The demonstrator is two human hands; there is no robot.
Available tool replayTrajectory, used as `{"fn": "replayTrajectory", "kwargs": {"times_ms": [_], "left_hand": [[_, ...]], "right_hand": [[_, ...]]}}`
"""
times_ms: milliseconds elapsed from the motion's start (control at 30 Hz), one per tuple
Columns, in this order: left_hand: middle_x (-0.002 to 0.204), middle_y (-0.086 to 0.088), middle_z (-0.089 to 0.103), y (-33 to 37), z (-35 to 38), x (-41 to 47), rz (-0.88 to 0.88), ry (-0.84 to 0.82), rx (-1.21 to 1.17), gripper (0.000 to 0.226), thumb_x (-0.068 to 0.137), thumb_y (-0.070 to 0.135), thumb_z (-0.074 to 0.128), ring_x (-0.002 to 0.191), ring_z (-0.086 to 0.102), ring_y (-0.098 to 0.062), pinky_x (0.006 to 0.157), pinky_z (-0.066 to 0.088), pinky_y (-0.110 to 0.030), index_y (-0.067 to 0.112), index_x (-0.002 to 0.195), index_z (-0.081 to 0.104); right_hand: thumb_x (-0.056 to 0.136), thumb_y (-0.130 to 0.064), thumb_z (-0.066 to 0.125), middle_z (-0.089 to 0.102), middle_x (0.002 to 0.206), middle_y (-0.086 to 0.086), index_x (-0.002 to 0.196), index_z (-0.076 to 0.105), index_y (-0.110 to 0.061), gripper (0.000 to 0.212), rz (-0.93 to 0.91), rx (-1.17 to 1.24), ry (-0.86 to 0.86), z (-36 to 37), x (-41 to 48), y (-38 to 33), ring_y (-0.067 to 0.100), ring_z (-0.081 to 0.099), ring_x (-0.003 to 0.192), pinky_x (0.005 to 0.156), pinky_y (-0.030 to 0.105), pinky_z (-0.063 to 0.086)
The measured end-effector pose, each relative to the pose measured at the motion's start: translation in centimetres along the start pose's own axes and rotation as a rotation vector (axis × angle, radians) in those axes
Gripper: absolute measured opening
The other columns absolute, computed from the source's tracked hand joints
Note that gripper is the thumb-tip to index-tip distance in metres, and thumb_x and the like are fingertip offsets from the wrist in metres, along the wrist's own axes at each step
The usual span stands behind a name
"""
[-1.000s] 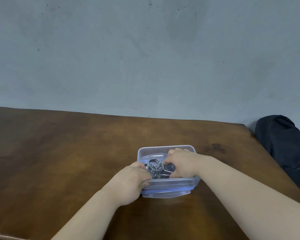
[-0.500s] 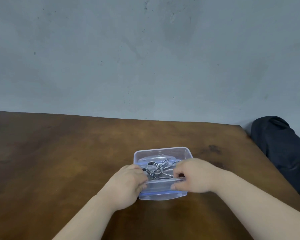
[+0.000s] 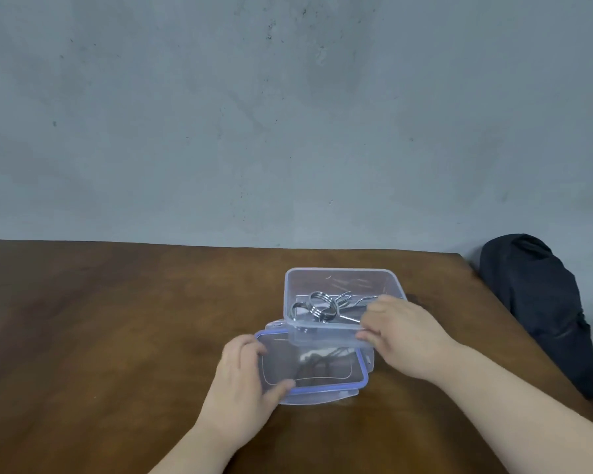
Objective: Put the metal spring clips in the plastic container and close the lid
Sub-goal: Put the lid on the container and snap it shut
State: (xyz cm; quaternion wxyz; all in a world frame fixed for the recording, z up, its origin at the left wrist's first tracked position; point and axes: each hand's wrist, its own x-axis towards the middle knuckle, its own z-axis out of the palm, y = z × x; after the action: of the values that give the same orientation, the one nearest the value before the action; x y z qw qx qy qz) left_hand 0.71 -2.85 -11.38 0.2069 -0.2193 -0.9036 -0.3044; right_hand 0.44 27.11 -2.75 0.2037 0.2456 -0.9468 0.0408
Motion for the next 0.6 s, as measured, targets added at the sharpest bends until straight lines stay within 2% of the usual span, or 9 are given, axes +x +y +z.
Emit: {"fn": "replayTrajectory", "kwargs": {"times_ms": [100, 167, 233, 300, 367, 500, 600], "left_hand": [[0.121, 0.012, 0.048, -0.1, 0.8, -0.6, 0.135, -0.262, 0.125, 0.059, 0.075, 0.071, 0.060, 0.118, 0.042, -0.009, 0.105, 0.033, -0.030, 0.028, 0.115, 0.055], [0.125, 0.015, 0.052, -0.1, 1.2, -0.8, 0.192, -0.349, 0.179, 0.056, 0.078, 0.073, 0.054, 0.121, 0.044, -0.007, 0.109, 0.027, -0.031, 0.035, 0.120, 0.059], [0.117, 0.017, 0.059, -0.2, 1.4, -0.7, 0.237, -0.342, 0.193, 0.046, 0.081, 0.068, 0.054, 0.112, 0.053, -0.006, 0.104, 0.036, -0.029, 0.037, 0.113, 0.066], [0.108, 0.019, 0.065, 0.1, 1.2, -0.6, 0.283, -0.305, 0.234, 0.036, 0.084, 0.061, 0.052, 0.100, 0.060, -0.006, 0.088, 0.047, -0.024, 0.036, 0.102, 0.070], [0.100, 0.019, 0.068, 0.5, 0.9, -0.7, 0.318, -0.266, 0.255, 0.030, 0.088, 0.052, 0.048, 0.092, 0.063, -0.006, 0.077, 0.052, -0.022, 0.033, 0.094, 0.070], [0.090, 0.015, 0.068, 0.8, -1.3, -0.4, 0.333, -0.168, 0.195, 0.022, 0.094, 0.034, 0.049, 0.082, 0.064, -0.012, 0.067, 0.054, -0.029, 0.027, 0.090, 0.069], [0.083, 0.009, 0.064, 1.4, -5.1, 0.8, 0.355, -0.112, 0.119, 0.010, 0.091, 0.018, 0.058, 0.077, 0.059, -0.017, 0.069, 0.049, -0.035, 0.023, 0.086, 0.065]], "right_hand": [[0.092, -0.031, 0.071, 0.045, 0.068, -0.011, 0.068, 0.059, -0.019, 0.030, 0.020, 0.015, 0.011, -0.9, 0.0, 1.3, 0.015, 0.043, 0.069, 0.061, 0.030, 0.041], [0.091, -0.030, 0.072, 0.042, 0.068, -0.012, 0.067, 0.058, -0.018, 0.031, 0.028, 0.016, 0.023, -1.1, -0.1, 1.9, 0.015, 0.039, 0.069, 0.060, 0.032, 0.043], [0.091, -0.029, 0.073, 0.044, 0.067, -0.010, 0.066, 0.058, -0.017, 0.031, 0.030, 0.011, 0.017, -1.1, -0.1, 2.1, 0.017, 0.039, 0.068, 0.058, 0.035, 0.045], [0.090, -0.028, 0.073, 0.046, 0.066, -0.009, 0.065, 0.056, -0.017, 0.032, 0.037, 0.005, 0.000, -0.9, -0.2, 2.3, 0.019, 0.042, 0.067, 0.059, 0.037, 0.047], [0.090, -0.027, 0.073, 0.043, 0.065, -0.010, 0.063, 0.050, -0.020, 0.036, 0.047, 0.004, -0.012, -0.8, -0.3, 2.3, 0.020, 0.042, 0.066, 0.059, 0.037, 0.046], [0.089, -0.025, 0.074, 0.043, 0.066, -0.009, 0.064, 0.046, -0.022, 0.038, 0.089, 0.000, -0.008, -0.3, -0.4, 2.5, 0.024, 0.051, 0.067, 0.059, 0.036, 0.044], [0.093, -0.028, 0.070, 0.045, 0.068, -0.008, 0.066, 0.042, -0.022, 0.039, 0.136, -0.006, -0.034, 0.2, -0.4, 2.8, 0.026, 0.053, 0.072, 0.061, 0.037, 0.044]]}}
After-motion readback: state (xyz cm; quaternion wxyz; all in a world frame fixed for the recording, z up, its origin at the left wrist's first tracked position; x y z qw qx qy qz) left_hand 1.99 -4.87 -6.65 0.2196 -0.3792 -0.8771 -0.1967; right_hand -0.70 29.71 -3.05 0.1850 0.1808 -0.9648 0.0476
